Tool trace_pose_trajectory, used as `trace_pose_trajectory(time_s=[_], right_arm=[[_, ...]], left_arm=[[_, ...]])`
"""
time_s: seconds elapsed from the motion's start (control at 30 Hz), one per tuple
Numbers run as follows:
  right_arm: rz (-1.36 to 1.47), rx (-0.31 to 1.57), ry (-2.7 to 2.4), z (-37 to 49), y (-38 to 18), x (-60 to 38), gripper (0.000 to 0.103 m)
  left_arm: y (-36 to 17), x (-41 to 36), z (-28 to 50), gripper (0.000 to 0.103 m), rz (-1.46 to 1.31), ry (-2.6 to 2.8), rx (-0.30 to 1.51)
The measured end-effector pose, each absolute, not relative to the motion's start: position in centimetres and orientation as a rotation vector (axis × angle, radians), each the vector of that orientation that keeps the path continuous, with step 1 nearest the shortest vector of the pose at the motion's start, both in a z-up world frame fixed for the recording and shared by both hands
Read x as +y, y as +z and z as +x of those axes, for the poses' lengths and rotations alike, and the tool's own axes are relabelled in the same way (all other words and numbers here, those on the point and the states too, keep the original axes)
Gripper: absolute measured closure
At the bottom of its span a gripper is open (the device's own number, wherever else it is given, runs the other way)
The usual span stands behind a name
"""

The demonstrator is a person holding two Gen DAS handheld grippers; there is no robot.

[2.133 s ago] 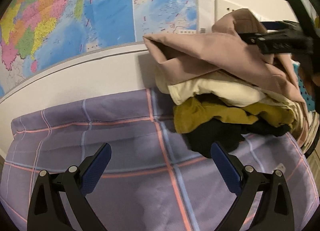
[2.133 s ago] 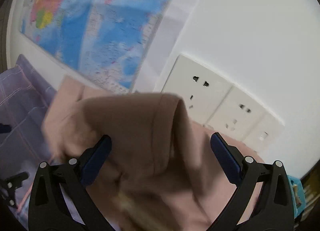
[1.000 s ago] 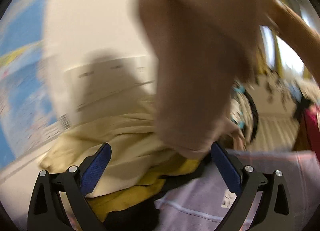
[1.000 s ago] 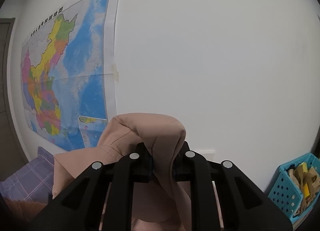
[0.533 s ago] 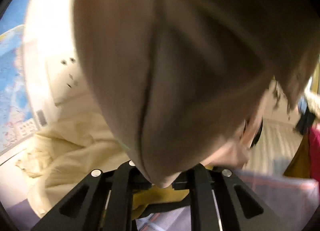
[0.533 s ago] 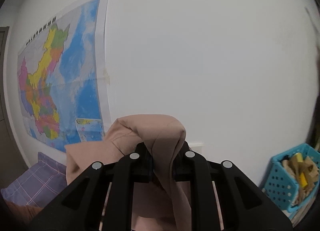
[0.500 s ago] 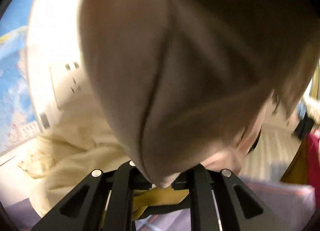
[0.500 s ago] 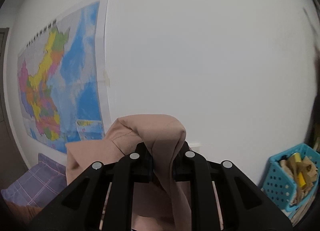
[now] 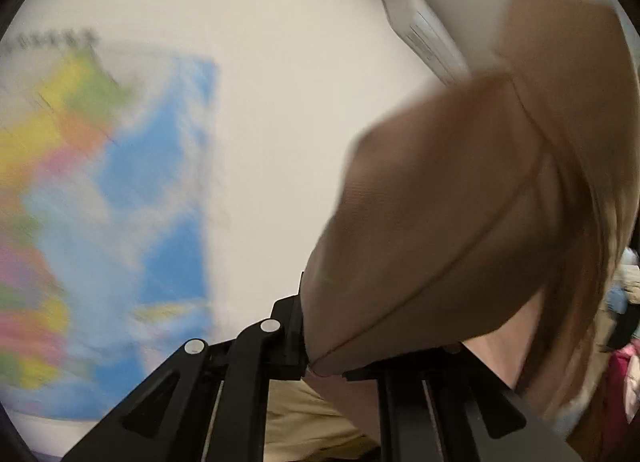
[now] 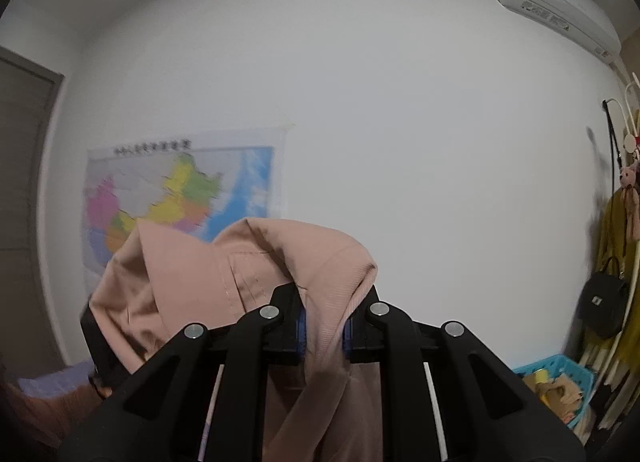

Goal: Fold large clothes
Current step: 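Lift the pink jacket with the right gripper while the left gripper grasps its hem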

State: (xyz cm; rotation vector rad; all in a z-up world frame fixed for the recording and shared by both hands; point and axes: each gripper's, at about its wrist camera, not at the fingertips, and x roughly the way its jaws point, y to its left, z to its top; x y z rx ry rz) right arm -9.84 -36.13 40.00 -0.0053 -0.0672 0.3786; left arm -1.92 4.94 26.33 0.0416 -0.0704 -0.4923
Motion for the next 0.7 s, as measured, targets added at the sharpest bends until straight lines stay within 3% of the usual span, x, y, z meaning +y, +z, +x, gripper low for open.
trace_pose_trajectory(time_s=[0.17,0.47,0.57,0.7], right_arm=[[0.031,-0.06,0.539,-13.7,39.3,-33.9,0.09],[0.105,-0.019,0.902,-15.5,36.0,-26.7,0.089],[0.123,0.071,0.958,-11.6,34.3,-23.3,0.087],[0.189,0.347,0.965,-0.6,29.1,-17.3,0.086]], left_arm=[[30.9,11.7,-10.9,0.093,0.066,-0.33,-0.103],[33.1,19.7,-24.8,0.093,0.182,0.044,-0.031],[30.7,20.3,-25.5,0.093,0.206,0.101,0.028],[26.5,23.5,-19.0,0.092,0.152,0.136,0.267]])
